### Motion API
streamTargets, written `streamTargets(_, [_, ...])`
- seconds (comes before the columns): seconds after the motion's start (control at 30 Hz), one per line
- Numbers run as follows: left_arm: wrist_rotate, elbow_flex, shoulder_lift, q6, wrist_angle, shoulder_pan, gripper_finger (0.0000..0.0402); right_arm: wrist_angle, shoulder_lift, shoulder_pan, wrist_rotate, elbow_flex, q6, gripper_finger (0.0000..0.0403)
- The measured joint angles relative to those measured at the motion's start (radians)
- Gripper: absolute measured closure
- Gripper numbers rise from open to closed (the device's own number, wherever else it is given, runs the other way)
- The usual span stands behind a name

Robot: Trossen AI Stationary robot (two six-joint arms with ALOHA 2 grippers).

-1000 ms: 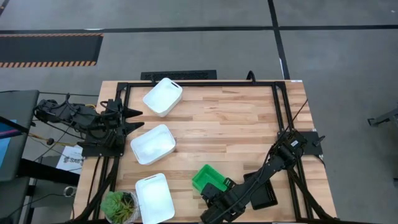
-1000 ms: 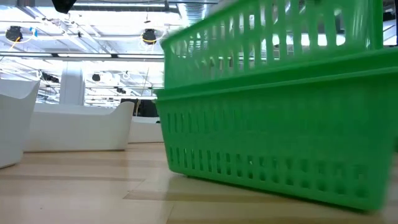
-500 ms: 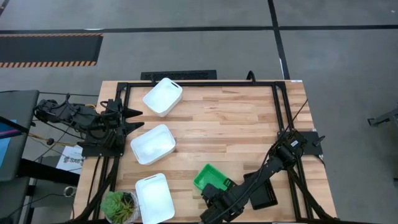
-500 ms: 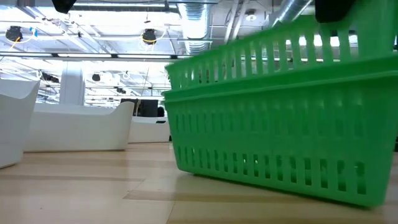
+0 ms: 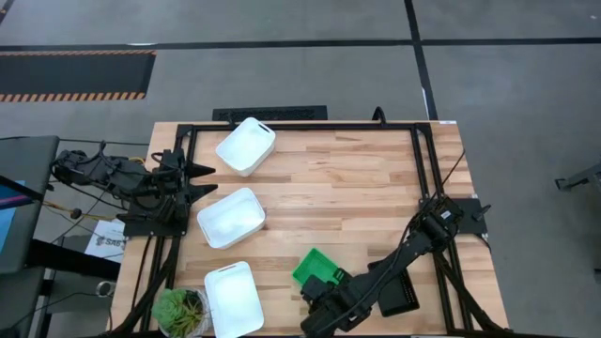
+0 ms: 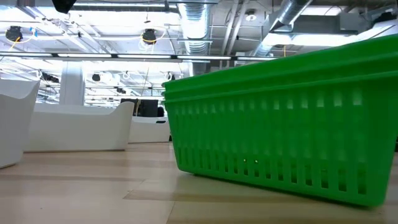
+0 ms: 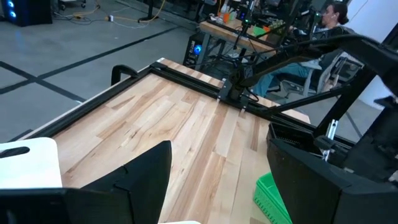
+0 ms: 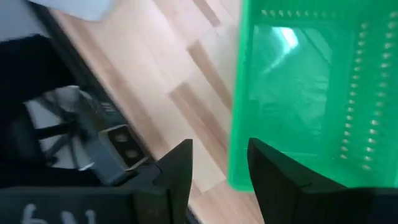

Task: Stack baskets by color
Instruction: Stack the middle white bin on the bottom white bin

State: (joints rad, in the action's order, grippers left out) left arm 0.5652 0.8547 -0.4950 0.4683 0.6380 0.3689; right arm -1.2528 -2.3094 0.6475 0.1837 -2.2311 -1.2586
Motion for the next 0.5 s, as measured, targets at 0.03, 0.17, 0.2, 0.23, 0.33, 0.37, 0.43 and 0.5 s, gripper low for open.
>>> streamTargets(0.03, [0.000, 0.000, 0.000, 0.000, 0.000, 0.000, 0.0148, 0.009, 0.010, -0.001, 0.000, 0.000, 0.008, 0.0229])
streamTargets(0.17, [-0.007, 0.000, 0.000, 0.000, 0.000, 0.000, 0.0148, 0.026, 0.048, -0.021, 0.004, 0.000, 0.042, 0.0237])
streamTargets(0.2, [-0.013, 0.000, 0.000, 0.000, 0.000, 0.000, 0.0148, 0.034, 0.056, -0.029, 0.014, 0.000, 0.059, 0.0240])
streamTargets(0.23, [-0.018, 0.000, 0.000, 0.000, 0.000, 0.000, 0.0148, 0.042, 0.064, -0.037, 0.031, 0.000, 0.080, 0.0242])
streamTargets(0.33, [-0.028, 0.000, 0.000, -0.001, 0.000, 0.000, 0.0148, 0.077, 0.078, -0.069, 0.090, 0.000, 0.164, 0.0248])
streamTargets(0.37, [-0.029, 0.000, 0.000, -0.004, 0.000, 0.000, 0.0148, 0.089, 0.079, -0.082, 0.107, 0.000, 0.196, 0.0249])
streamTargets(0.43, [-0.029, 0.000, 0.000, -0.014, 0.000, 0.000, 0.0148, 0.119, 0.079, -0.115, 0.119, 0.000, 0.260, 0.0249])
streamTargets(0.5, [-0.029, 0.000, 0.000, -0.016, 0.000, 0.000, 0.0148, 0.142, 0.079, -0.152, 0.132, 0.000, 0.325, 0.0249])
